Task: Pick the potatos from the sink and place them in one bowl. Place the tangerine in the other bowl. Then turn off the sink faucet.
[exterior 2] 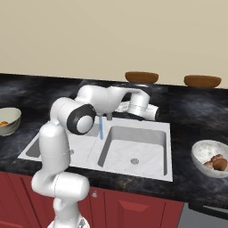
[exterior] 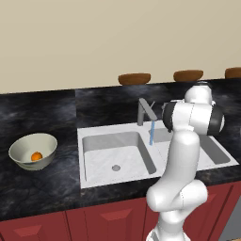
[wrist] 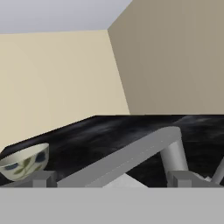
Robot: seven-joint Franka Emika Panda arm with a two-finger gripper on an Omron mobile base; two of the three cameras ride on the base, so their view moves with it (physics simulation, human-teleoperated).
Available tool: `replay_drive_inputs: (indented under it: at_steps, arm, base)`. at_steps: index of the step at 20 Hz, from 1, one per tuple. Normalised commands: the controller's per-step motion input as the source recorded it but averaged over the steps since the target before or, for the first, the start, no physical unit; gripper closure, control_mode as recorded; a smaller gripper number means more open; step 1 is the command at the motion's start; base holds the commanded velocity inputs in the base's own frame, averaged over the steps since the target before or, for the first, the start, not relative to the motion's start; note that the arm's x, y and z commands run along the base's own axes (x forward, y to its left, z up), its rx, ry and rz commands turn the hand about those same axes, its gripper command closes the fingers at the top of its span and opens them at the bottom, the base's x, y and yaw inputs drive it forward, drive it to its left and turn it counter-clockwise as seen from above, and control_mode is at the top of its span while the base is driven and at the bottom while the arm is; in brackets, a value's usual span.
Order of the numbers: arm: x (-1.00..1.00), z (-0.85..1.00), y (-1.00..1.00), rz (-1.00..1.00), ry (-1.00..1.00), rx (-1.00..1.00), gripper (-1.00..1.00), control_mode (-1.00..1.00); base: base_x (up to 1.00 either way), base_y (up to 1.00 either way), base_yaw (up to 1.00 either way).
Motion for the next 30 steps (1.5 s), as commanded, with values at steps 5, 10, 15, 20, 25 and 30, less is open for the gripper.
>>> replay_drive_inputs:
  at_steps: [5,10,15,20,25,30]
  arm:
    - [0.34,-0.13,0.00,0.03,0.01,0.03,-1.00,-1.00]
    - [0.30,-0.15,0.00,0.04,0.01,0.04,-1.00,-1.00]
    - [0.25,-0.08,0.00,0.03,0.01,0.05,-1.00,-1.00]
    - [0.12,-0.03,0.00,0.00,0.00,0.05,-1.00,-1.00]
    - [0.00,0.00,0.05,-0.01,-0.01,0.05,-1.00,-1.00]
    - [0.00,0.00,0.22,-0.03,-0.02,0.05,-1.00,-1.00]
  base:
    - [0.00,0.00,0.00]
    - [0.00,0.00,0.00]
    - [0.00,0.00,0.00]
    - [0.00,0.00,0.00]
    - [0.00,0.00,0.00]
    - [0.00,0.00,0.00]
